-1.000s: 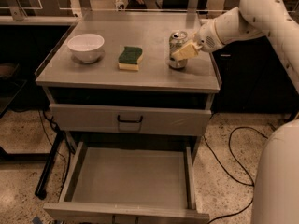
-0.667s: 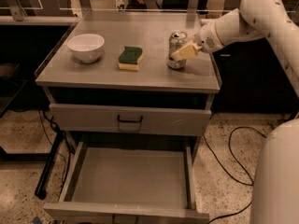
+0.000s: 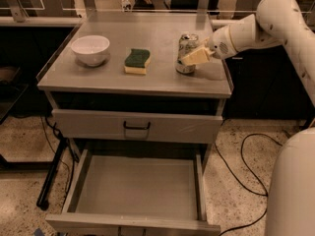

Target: Pick 7up can from middle drawer and place on counter

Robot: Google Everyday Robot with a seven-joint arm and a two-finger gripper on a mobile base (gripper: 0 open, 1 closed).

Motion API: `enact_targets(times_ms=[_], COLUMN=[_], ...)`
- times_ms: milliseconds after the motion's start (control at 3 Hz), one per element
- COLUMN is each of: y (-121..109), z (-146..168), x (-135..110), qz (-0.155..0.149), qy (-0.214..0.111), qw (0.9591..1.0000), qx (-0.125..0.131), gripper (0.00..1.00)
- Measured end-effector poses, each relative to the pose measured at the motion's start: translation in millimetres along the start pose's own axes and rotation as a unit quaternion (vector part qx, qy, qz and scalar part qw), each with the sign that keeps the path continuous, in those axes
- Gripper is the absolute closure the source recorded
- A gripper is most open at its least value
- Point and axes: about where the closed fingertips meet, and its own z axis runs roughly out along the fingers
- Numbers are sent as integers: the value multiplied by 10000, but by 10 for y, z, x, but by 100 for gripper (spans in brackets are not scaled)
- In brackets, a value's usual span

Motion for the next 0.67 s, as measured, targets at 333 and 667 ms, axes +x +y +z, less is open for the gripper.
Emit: enact_targets(times_ms=[333,667], y=[0,0], z=[-12,-12], x=[-17,-18], qz=[0,0], qy=[0,0], qw=[10000,10000], qx=[0,-1], gripper=[87,63])
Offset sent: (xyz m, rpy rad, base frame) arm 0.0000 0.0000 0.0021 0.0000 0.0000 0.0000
